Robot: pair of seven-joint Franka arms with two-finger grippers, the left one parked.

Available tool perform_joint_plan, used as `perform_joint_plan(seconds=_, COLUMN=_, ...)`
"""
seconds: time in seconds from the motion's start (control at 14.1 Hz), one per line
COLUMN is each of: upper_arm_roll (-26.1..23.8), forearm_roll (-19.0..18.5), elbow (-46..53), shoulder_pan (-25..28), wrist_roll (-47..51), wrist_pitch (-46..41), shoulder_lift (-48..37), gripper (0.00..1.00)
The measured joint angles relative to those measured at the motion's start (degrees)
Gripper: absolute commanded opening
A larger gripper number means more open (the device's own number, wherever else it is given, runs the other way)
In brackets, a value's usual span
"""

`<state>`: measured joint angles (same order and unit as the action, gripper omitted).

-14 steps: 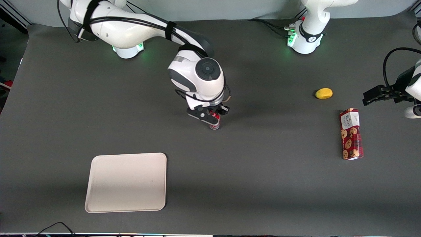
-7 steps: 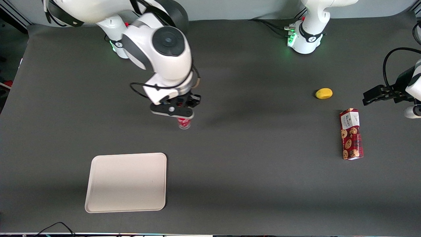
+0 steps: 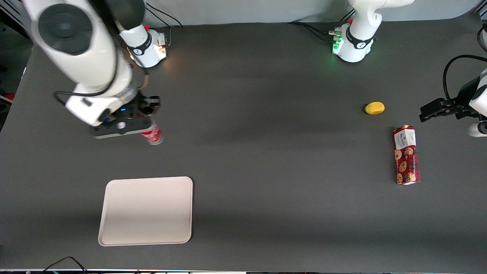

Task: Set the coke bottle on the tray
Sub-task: 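Lift the bottle and carry it over the white tray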

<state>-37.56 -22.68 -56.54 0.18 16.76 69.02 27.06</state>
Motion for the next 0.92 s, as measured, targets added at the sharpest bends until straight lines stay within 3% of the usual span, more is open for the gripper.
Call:
perform_joint_plan(seconds=0.28, upper_arm_roll=18.5, forearm_roll=7.85, elbow=0.28, shoulder_pan=-0.06, wrist_roll=-21.92, wrist_pitch=0.73, shoulder_lift=-2.26, gripper=0.06)
perform_joint_plan(seconds=0.49, upper_arm_roll=29.24, forearm_roll=9.93, elbow=-3.06, shoulder_pan=-0.3, wrist_roll=-35.61, wrist_pitch=9.76, shoulder_lift=-1.34, gripper=0.07)
perform_joint_plan(seconds=0.92, upper_arm_roll=39.88, forearm_roll=18.82, elbow=-13.53, shoulder_pan=-0.2, wrist_roll=-49.44, wrist_pitch=34.72, shoulder_lift=6.15, gripper=0.07)
